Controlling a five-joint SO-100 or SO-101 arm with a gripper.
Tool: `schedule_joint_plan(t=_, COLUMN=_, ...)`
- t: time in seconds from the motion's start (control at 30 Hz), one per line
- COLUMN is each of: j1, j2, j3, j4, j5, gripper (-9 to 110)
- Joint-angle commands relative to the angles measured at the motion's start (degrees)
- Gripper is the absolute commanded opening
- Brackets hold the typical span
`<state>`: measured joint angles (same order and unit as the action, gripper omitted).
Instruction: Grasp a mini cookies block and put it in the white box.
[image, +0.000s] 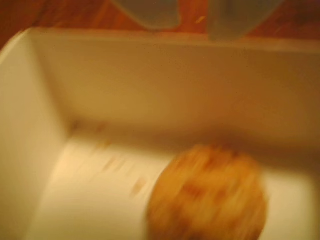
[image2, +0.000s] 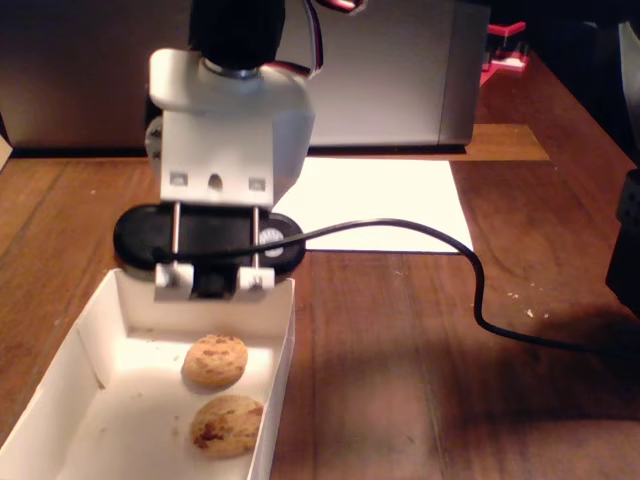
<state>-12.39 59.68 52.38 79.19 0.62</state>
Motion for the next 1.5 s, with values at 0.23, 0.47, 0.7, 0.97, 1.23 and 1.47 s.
schedule_joint_plan(t=0.23, j1=11.6, j2=26.9, j3=-5.0, j4=8.5, j5=-0.3, gripper=0)
schedule_joint_plan(t=0.47, j1=17.3, j2=30.9, j3=-4.9, j4=13.9, j5=-0.8, gripper=0)
schedule_joint_plan(t=0.7, j1=15.6, j2=41.2, j3=9.4, j4=14.9, j5=-1.5, gripper=0)
schedule_joint_plan(t=0.97, j1=13.6, j2=55.8, j3=36.8, j4=6.7, j5=-1.1, gripper=0)
schedule_joint_plan(t=1.23, j1=13.5, j2=64.6, j3=52.5, j4=1.4, j5=-1.8, gripper=0)
schedule_joint_plan(t=1.47, j1=14.4, j2=72.7, j3=71.5, j4=-7.8, j5=-2.2, gripper=0)
